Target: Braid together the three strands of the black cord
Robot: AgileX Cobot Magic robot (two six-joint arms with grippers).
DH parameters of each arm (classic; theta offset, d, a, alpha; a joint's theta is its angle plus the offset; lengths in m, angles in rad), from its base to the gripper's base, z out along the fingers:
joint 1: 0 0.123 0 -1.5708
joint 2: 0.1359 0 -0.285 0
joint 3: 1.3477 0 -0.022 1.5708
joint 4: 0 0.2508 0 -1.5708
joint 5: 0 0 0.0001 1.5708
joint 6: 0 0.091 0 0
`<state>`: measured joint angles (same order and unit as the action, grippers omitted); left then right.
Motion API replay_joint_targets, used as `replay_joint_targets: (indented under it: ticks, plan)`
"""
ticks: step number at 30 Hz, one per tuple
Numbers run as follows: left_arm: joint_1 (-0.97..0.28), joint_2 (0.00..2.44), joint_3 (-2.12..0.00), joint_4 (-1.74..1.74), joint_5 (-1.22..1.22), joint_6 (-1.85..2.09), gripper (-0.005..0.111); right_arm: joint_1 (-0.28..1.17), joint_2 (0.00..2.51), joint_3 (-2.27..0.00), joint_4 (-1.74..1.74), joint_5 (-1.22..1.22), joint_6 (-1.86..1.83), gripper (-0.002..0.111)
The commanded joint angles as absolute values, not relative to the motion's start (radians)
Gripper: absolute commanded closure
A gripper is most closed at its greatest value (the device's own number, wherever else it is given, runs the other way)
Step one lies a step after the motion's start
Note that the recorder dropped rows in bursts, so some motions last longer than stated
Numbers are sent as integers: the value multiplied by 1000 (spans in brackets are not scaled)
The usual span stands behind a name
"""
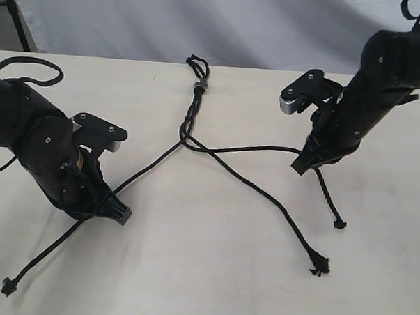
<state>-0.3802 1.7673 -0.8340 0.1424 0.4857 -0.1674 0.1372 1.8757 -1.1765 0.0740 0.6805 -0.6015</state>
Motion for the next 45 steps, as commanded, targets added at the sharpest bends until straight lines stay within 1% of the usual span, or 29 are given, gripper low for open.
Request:
replay_joint_targets:
  ticks: [1,7,8,9,10,12,14,16,17,19,22,24,26,27,28,30,32,33,34,35,36,37,38,41,43,45]
  plan:
    - [-385,1761,-835,141,495,-179,107,132,1869,-1139,79,592,-600,109]
    - [-385,1761,-835,141,491,-179,107,132,1869,-1125,79,580,-600,108]
    - [-385,1761,-835,141,491,-179,106,132,1874,-1125,79,580,-600,105]
    - [-385,1761,-835,141,488,-179,104,132,1880,-1125,79,580,-600,99]
    - [-385,1761,-835,141,485,-179,101,132,1888,-1125,79,580,-598,90]
    - [-385,1761,-835,141,469,-179,91,132,1901,-1125,79,580,-598,70]
    - [-385,1761,-835,141,469,-182,78,132,1908,-1128,82,587,-575,45]
    - [-385,1761,-835,141,452,-184,68,132,1904,-1142,90,598,-490,25]
    - [-385,1760,-835,141,438,-184,64,132,1898,-1159,93,623,-452,18]
    - [-385,1752,-835,141,414,-201,59,132,1886,-1198,109,713,-426,9]
    - [-385,1721,-835,92,382,-248,58,132,1852,-1257,158,845,-432,8]
    - [-412,1689,-835,21,382,-221,58,120,1831,-1266,137,871,-411,8]
    - [-475,1660,-837,12,357,-213,58,88,1830,-1266,130,894,-355,9]
    - [-521,1653,-853,14,355,-209,58,76,1835,-1266,153,925,-355,15]
    - [-540,1653,-867,14,355,-207,58,74,1837,-1266,182,941,-364,21]
    - [-561,1653,-908,21,374,-185,58,116,1839,-1266,318,992,-460,52]
    - [-559,1653,-916,30,399,-183,58,173,1842,-1242,296,989,-437,77]
    - [-557,1653,-916,49,419,-183,58,197,1842,-1218,286,957,-410,85]
    - [-557,1653,-916,56,444,-183,58,216,1842,-1190,286,915,-398,89]
    - [-557,1653,-916,56,456,-183,58,231,1842,-1159,282,879,-380,88]
    - [-557,1653,-916,56,466,-183,58,245,1845,-1128,275,842,-378,84]
    - [-557,1653,-916,56,471,-183,58,247,1848,-1104,269,814,-369,77]
    - [-557,1653,-916,56,474,-183,58,247,1854,-1084,263,788,-345,67]
    - [-557,1653,-916,60,475,-181,58,247,1868,-1066,228,758,-334,47]
    - [-557,1653,-916,60,478,-181,58,247,1886,-1068,192,758,-330,38]
    - [-557,1653,-916,60,483,-181,58,247,1905,-1068,184,756,-315,35]
